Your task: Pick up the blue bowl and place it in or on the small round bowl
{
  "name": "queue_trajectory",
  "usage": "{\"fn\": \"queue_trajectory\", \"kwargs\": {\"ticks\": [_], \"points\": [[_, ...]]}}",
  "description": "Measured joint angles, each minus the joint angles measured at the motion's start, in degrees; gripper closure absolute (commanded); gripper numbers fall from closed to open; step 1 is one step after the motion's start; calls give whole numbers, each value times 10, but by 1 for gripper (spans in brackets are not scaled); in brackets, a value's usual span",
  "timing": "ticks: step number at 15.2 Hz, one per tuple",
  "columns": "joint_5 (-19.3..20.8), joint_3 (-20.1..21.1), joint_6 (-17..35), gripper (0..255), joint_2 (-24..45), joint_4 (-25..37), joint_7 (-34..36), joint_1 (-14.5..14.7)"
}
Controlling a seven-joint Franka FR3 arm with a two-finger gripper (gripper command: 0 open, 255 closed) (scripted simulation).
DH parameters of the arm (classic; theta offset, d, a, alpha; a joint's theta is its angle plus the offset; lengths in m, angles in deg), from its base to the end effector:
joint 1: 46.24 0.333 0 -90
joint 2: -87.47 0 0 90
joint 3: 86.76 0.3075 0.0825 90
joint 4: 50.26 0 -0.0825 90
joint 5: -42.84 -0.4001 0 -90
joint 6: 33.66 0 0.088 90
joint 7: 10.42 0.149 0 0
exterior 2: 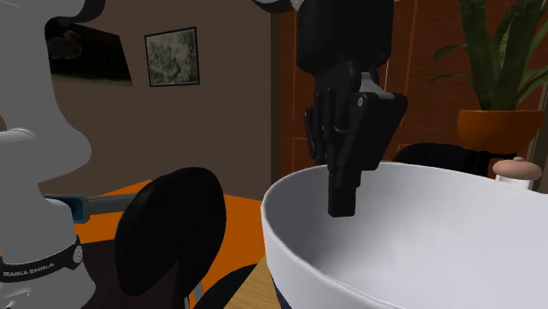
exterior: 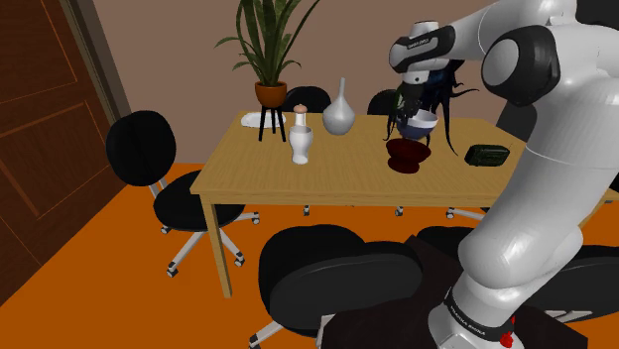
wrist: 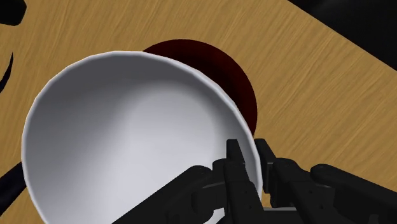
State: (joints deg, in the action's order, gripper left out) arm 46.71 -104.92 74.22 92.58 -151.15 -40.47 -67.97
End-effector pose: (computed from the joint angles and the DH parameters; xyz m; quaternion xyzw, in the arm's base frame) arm 0.4652 -0.3935 0.4580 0.9959 -0.0751 -0.0113 0.0484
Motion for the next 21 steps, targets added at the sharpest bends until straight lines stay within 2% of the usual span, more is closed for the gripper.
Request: {"fn": "queue_trajectory", "kwargs": {"ticks": [8, 14, 15, 21], "points": [[-2, -1, 61, 255, 11, -50, 1, -1], [-2, 0, 66, 255, 10, -56, 3, -1], [-2, 0, 66, 0, 10, -56, 3, -1], [-2, 0, 67, 0, 10, -56, 3, -1]]}}
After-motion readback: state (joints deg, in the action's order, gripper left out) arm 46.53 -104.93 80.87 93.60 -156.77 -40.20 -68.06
